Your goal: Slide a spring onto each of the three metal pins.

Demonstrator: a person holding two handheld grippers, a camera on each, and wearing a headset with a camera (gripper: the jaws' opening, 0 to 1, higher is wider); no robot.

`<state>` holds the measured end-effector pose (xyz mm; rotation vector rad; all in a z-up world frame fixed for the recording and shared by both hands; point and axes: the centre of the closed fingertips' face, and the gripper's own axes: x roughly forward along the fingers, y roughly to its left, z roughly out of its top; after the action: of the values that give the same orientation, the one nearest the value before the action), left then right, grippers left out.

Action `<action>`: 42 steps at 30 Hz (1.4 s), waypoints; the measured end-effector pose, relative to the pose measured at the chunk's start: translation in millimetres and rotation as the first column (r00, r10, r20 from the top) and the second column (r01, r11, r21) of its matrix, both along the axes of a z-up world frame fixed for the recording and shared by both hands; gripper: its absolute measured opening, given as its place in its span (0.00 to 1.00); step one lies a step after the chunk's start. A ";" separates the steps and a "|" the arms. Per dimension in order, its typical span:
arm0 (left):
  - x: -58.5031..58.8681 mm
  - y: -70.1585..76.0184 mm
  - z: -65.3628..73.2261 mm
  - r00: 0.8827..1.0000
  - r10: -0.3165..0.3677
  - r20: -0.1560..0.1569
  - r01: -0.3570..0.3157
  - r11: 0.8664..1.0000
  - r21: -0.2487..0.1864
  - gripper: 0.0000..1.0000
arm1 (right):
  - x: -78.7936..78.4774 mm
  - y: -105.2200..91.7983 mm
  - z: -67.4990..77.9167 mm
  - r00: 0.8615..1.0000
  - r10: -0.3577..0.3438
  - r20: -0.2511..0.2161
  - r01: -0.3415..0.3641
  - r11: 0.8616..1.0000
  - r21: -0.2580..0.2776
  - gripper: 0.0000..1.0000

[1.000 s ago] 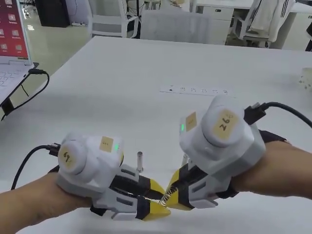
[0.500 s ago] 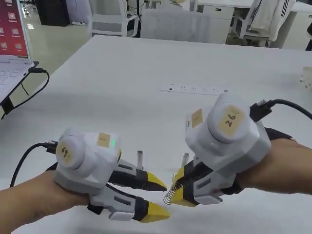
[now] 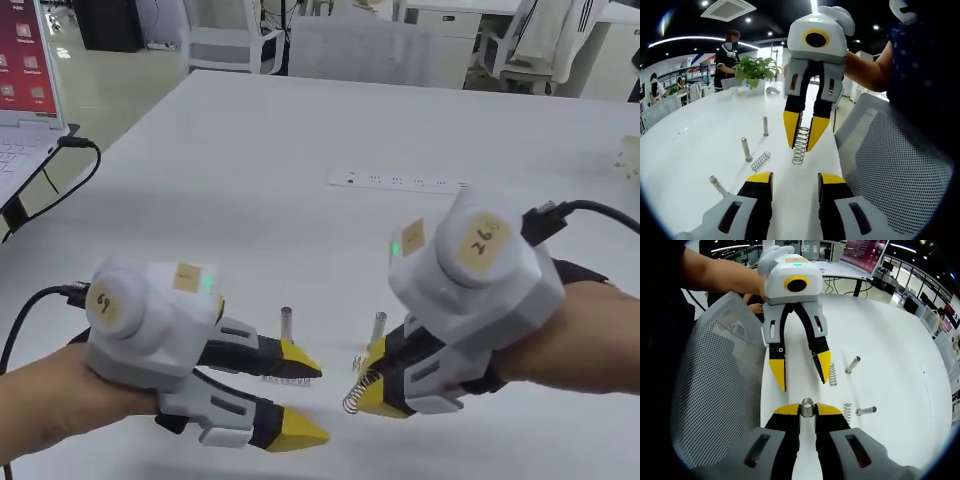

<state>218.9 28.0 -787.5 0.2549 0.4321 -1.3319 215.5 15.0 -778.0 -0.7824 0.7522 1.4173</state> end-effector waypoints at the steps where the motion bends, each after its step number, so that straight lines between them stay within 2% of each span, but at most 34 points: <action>1: 0.8 0.9 0.1 1.000 0.006 -0.002 -0.006 1.000 -0.004 0.30 | 0.5 -0.3 0.0 1.000 -0.002 0.000 0.002 1.000 0.001 0.08; 20: 5.3 7.6 4.8 0.999 0.051 -0.011 -0.052 0.997 -0.050 0.33 | 7.3 -15.8 3.4 0.996 -0.094 -0.003 0.094 0.996 -0.010 0.08; 30: 4.5 14.0 12.9 0.996 0.084 -0.014 -0.085 0.994 -0.072 0.38 | 11.2 -22.0 14.3 0.989 -0.146 -0.004 0.146 0.989 -0.013 0.08; 37: 4.2 19.4 17.1 0.994 0.105 -0.019 -0.106 0.991 -0.078 0.40 | 14.0 -26.4 20.7 0.985 -0.174 -0.005 0.173 0.985 -0.016 0.08; 42: 4.8 23.8 14.3 0.994 0.108 -0.025 -0.110 0.992 -0.066 0.43 | 18.3 -29.2 23.4 0.979 -0.205 -0.005 0.205 0.979 -0.010 0.08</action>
<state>223.7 51.8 -773.1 0.1593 0.4126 -1.2405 233.8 -14.2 -754.5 -0.6872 0.8210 1.2320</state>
